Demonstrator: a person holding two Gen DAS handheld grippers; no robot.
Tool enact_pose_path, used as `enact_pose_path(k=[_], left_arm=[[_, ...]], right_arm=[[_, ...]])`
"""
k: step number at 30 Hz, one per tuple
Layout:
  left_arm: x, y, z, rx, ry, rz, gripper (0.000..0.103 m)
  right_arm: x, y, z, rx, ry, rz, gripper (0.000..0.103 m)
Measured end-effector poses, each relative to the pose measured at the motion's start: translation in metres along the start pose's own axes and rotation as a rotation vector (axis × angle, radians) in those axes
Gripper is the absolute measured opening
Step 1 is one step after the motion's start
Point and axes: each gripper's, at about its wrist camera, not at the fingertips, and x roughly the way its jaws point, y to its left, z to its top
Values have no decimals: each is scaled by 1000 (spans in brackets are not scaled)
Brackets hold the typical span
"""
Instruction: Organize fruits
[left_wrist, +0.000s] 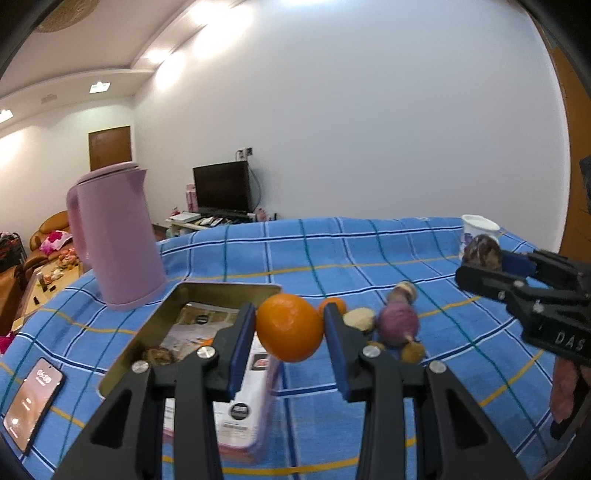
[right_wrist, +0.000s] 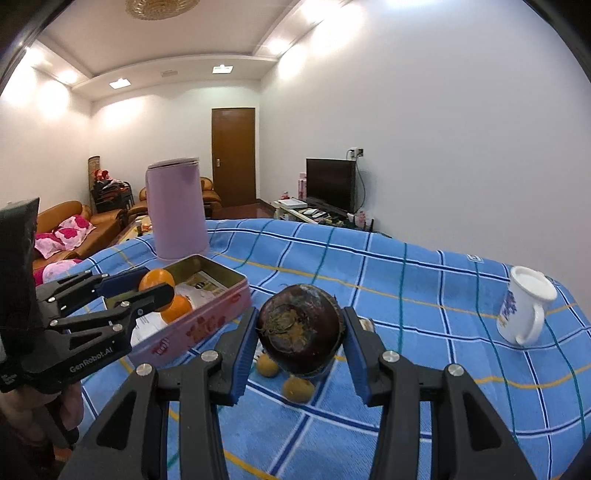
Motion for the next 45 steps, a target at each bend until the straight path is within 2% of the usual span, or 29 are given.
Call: enact_pose_path(k=[10,25,35,45], left_arm=[[9,29,1,-16,34,51,40],[12,63,4,-33,45,111,40],[18,83,4,-35,58,149,40],[24,96,1,-43,92,157,40]], right_arm=[[19,19,21,-41,9,38,46],[51,65,50,-89,14,130,46],[70,91,52,-105,34,168,46],[89,106,52,-109,67,196,46]])
